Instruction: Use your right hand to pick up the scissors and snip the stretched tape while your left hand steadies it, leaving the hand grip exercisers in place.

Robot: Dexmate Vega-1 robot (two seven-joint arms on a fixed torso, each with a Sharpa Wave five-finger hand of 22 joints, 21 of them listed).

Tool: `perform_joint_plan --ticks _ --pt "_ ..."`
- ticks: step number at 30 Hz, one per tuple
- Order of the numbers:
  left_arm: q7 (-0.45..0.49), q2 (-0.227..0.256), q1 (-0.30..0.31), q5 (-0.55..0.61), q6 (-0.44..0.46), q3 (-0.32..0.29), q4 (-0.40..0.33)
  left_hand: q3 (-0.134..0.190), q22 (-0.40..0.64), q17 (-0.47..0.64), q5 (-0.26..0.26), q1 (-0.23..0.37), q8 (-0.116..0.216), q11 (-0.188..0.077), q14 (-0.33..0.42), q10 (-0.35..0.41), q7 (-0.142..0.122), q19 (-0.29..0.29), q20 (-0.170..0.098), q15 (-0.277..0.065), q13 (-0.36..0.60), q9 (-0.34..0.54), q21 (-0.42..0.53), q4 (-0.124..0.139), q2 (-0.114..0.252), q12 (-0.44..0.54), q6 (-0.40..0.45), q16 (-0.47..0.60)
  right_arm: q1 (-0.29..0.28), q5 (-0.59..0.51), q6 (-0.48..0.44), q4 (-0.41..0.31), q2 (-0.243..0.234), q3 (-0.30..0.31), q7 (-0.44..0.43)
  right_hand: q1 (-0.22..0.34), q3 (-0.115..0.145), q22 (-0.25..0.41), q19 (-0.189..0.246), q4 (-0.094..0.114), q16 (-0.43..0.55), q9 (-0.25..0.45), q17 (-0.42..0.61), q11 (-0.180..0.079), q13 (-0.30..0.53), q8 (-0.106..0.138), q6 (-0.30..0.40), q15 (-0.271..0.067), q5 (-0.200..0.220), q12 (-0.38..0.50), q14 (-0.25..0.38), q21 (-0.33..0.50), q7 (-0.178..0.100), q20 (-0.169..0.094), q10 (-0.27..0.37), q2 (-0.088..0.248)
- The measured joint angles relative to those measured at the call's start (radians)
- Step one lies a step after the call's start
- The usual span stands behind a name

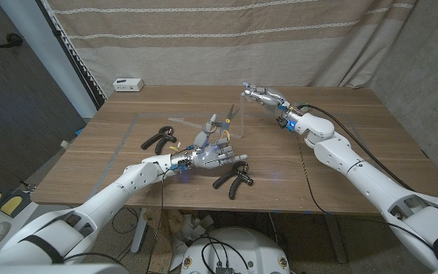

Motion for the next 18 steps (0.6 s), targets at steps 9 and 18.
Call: perform_joint_plan --ticks 9,18 --pt "-0.015 -0.009 -0.012 0.007 -0.002 0.006 0.020 0.000 0.000 0.002 0.000 0.000 0.000 0.000 -0.001 0.000 -0.002 0.000 0.000 -0.001 0.000 0.000 0.000 0.000 0.000 0.000 0.002 0.000 0.001 0.000 0.004 -0.007 0.001 -0.001 0.004 -0.002 0.000 0.000 0.000 0.000 0.000 0.000 0.000 0.000 0.000 0.000 0.000 0.000 0.000 0.000 0.000 0.000 0.000 0.000 0.000 0.002" --pt "-0.041 -0.024 -0.030 0.017 -0.008 0.012 0.050 0.000 0.000 -0.003 0.000 0.000 0.000 -0.003 0.001 -0.003 -0.002 0.000 0.000 -0.003 0.000 0.000 0.000 0.000 0.000 0.000 0.002 0.000 -0.002 -0.001 0.005 -0.019 0.000 -0.002 0.003 -0.004 0.000 0.000 0.000 0.000 0.000 0.003 0.000 0.000 0.000 0.000 0.000 0.000 -0.002 0.000 0.000 0.000 0.000 0.000 0.000 0.004"
